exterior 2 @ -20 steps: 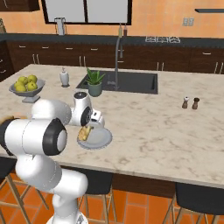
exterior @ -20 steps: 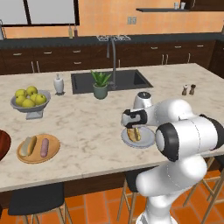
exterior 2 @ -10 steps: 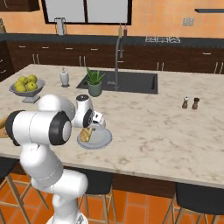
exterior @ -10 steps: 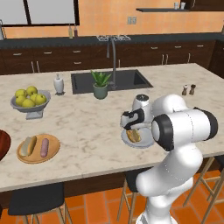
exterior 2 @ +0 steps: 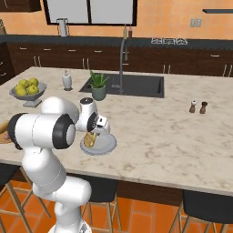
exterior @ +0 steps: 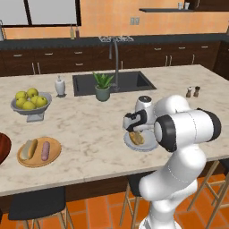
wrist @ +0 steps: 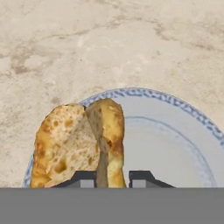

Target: Place one bun and one sausage from the bowl on each plate.

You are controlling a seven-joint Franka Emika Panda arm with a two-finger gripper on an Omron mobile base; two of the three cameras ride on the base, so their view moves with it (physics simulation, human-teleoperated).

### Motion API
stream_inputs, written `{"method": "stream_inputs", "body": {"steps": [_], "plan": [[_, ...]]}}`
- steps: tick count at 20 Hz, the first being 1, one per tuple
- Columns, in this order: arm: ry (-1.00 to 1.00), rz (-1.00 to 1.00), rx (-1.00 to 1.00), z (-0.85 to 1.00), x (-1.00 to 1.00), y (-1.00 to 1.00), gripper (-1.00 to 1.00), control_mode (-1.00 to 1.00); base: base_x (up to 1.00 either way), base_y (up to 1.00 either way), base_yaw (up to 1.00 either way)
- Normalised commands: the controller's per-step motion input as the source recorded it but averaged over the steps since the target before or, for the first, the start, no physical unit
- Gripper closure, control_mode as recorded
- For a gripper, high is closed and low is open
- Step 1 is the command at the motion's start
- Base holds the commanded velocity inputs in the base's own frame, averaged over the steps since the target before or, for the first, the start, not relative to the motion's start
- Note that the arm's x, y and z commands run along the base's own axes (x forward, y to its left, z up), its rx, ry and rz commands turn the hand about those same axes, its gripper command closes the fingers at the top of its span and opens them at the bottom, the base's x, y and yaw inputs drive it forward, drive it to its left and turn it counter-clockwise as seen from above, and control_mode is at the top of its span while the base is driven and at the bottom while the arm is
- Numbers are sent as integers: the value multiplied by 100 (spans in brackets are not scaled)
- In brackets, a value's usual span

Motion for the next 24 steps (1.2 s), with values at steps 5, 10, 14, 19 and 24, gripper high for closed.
{"method": "stream_inputs", "body": {"steps": [5,10,14,19,24], "plan": [[0,0,0,0,0,0,-100,-100,0,0,0],[-1,0,0,0,0,0,-100,-100,0,0,0],[-23,-2,0,0,-12,-19,-100,-100,0,0,0],[-43,0,0,-24,-15,-20,-100,-100,0,0,0],[-33,0,0,-61,-17,-5,-100,-100,0,0,0]]}}
